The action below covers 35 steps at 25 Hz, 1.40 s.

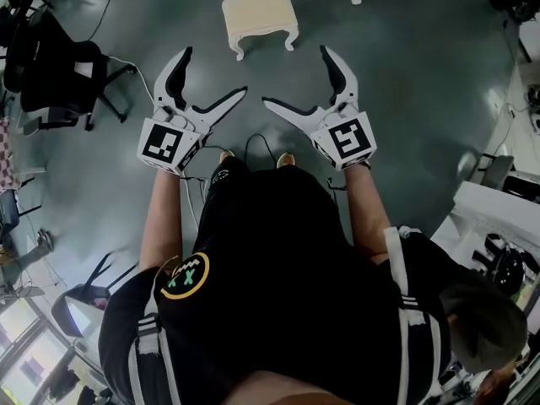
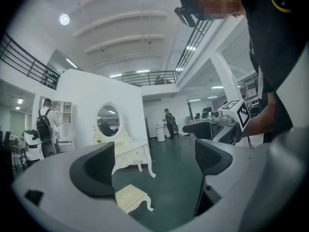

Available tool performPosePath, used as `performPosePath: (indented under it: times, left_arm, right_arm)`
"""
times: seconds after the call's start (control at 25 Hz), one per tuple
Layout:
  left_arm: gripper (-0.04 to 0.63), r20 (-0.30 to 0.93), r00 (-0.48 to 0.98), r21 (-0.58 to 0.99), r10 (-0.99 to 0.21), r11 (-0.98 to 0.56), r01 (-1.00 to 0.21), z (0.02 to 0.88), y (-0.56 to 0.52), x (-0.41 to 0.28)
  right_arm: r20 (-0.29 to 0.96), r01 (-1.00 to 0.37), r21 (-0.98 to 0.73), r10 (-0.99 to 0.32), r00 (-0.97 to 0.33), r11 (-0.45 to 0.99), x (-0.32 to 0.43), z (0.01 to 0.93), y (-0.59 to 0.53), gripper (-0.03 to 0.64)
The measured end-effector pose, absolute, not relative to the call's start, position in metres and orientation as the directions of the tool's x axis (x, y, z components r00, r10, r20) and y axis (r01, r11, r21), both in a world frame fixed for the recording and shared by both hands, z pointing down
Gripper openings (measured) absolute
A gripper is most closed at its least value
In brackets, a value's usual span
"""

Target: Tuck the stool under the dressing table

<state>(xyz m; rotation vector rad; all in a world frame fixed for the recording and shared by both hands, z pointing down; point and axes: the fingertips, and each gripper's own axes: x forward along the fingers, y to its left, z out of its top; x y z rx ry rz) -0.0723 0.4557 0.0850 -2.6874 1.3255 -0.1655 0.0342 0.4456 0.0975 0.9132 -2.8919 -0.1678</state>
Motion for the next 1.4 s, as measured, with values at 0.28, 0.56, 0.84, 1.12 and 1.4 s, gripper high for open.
performPosePath:
  times: [0.28,0.56,0.84,1.12,1.4]
  left_arm:
    - [0.508,0.054,0.594,-0.177,-0.803,-0.593,-0.785,0.092,0.458,-0.049]
    - [0.508,0.092,0.601,-0.148,-0.794,-0.608,-0.780,0.120,0.424,-0.051]
    - [0.508,0.150,0.597,-0.097,-0.788,-0.613,-0.784,0.172,0.347,-0.077]
    - [0.508,0.221,0.589,-0.017,-0.777,-0.607,-0.794,0.236,0.249,-0.126]
    - [0.508,0.295,0.619,0.048,-0.727,-0.636,-0.770,0.300,0.149,-0.164]
  right_arm:
    - [0.086,-0.568,0.130,-0.580,-0.810,0.813,0.064,0.110,0.441,0.598]
    - [0.115,-0.584,0.116,-0.595,-0.795,0.803,0.063,0.133,0.406,0.598]
    - [0.205,-0.611,0.080,-0.613,-0.763,0.787,0.049,0.187,0.330,0.598]
    - [0.315,-0.633,0.037,-0.610,-0.727,0.774,0.012,0.248,0.234,0.598]
    - [0.448,-0.661,0.020,-0.598,-0.665,0.750,-0.022,0.304,0.133,0.598]
